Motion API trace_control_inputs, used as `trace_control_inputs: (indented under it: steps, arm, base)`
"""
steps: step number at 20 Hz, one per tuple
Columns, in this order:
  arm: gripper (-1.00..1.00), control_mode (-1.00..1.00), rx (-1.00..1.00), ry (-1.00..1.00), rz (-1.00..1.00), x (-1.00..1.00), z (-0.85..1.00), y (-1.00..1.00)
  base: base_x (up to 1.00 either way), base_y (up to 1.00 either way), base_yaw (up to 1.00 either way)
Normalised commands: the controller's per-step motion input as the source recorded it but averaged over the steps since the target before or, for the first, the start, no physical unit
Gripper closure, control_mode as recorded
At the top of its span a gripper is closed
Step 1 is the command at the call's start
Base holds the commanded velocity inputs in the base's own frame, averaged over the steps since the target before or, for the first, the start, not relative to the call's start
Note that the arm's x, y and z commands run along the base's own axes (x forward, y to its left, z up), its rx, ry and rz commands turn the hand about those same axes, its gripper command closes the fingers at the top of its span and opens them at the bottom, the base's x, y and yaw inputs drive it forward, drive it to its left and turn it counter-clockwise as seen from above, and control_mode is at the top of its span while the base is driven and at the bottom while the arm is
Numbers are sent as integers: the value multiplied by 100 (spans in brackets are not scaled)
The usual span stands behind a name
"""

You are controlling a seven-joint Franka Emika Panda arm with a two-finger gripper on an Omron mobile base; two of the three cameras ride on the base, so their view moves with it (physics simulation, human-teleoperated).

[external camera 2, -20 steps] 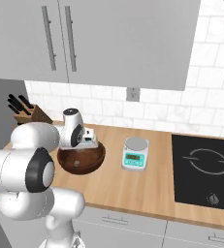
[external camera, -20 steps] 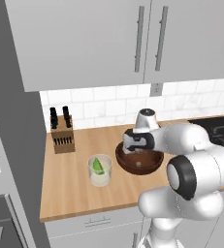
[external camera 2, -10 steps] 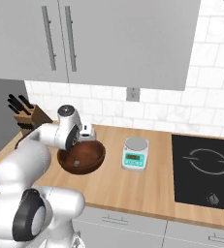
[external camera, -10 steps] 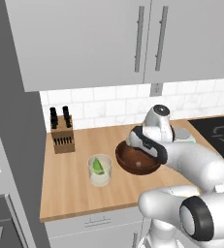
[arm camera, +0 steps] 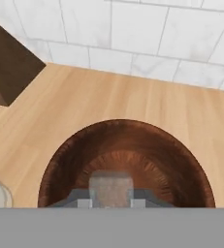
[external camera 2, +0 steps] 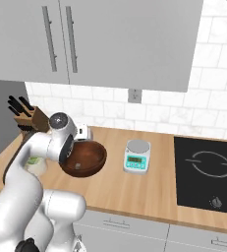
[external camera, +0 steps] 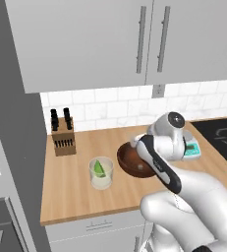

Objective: Grab a lemon wedge from the fridge and one ice cube from the ice bowl, and put them in the glass of lemonade.

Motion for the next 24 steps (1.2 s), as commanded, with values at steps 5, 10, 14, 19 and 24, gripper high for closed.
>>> trace_control_inputs:
  steps: [5,10,14,19,24]
  arm:
    - [100,-100,-3,-2,15,-23,26,67]
    - [100,-100,-12,24,28,-5,50,100]
    - [100,-100,-6,24,28,-7,32,86]
    - [100,-100,-1,3,6,-24,-2,6]
    - [100,-100,-4,-3,0,-22,-9,1]
  base:
    - [0,0,0]
    - [0,0,0]
    - [0,0,0]
    - [0,0,0]
    - [0,0,0]
